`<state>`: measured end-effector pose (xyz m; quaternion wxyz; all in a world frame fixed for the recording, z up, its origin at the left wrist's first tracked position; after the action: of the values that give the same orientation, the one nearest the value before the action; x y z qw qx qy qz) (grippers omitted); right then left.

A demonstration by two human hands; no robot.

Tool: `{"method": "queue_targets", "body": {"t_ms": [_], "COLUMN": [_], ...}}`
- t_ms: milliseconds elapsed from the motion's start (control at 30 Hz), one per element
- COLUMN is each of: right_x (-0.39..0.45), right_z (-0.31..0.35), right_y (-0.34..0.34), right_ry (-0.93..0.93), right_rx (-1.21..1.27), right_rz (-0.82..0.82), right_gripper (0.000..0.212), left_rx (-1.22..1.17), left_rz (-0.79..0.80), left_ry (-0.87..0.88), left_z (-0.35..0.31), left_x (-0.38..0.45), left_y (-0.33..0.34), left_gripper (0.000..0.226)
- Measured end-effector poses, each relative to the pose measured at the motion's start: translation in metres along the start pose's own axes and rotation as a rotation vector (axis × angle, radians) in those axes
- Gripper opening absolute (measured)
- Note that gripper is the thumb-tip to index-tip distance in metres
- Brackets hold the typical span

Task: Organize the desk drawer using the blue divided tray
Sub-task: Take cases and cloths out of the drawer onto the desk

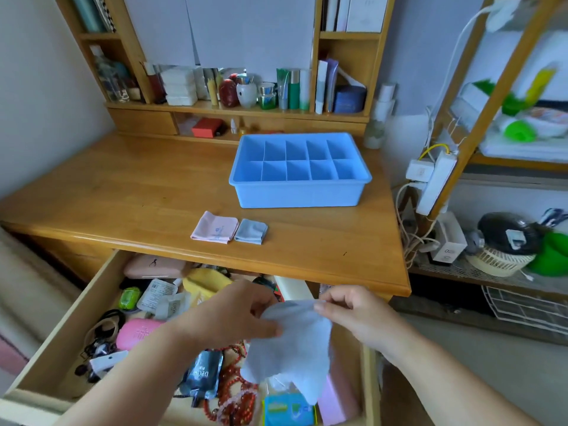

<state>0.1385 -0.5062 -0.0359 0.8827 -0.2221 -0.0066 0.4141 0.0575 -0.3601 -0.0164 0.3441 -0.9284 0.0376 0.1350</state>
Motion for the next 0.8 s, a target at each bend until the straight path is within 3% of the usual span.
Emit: {"method": "queue_targets", "body": {"t_ms": [133, 233, 400, 600, 667, 800], "right_x": [-0.005, -0.008, -0.004, -0.007, -0.009, -0.014], "right_z": [0.005, 0.007, 0.012, -0.007, -0.005, 0.011], "right_y": [-0.019, -0.023, -0.032, -0.053, -0.059, -0.069], "right_ry": [-0.008, -0.008, -0.062, 0.082, 0.066, 0.013], "right_rx": [-0.026, -0.071, -0.057, 0.198, 0.122, -0.158], "right_rz": [0.049, 0.082, -0.079, -0.149, -0.129, -0.007], "right_gripper": [0.011, 0.023, 0.017, 0.016, 0.022, 0.033], "left_rx": [-0.268, -0.430, -0.366, -0.352, -0.357, -0.143], "left_rz": [-0.125, -0.196, -0.240, -0.301, -0.273, -0.164], "left_ry": [-0.006, 0.015, 0.086, 0.087, 0.081, 0.037], "left_z": [-0.002, -0.012, -0.036, -0.033, -0.031, -0.024], "left_x": [0.003, 0.006, 0.019, 0.022, 0.022, 0.025], "left_y": [-0.011, -0.008, -0.001, -0.015, -0.018, -0.024], "left_gripper": [0.014, 0.021, 0.021, 0.017, 0.020, 0.014]}}
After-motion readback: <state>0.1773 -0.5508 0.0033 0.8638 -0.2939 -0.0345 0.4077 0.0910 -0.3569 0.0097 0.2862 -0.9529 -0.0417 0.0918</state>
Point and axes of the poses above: each hand's wrist, its own x-axis towards the middle knuckle, its own y-axis out of the palm, z = x × y, the point moved 8 cm from there along x, towards the middle knuckle
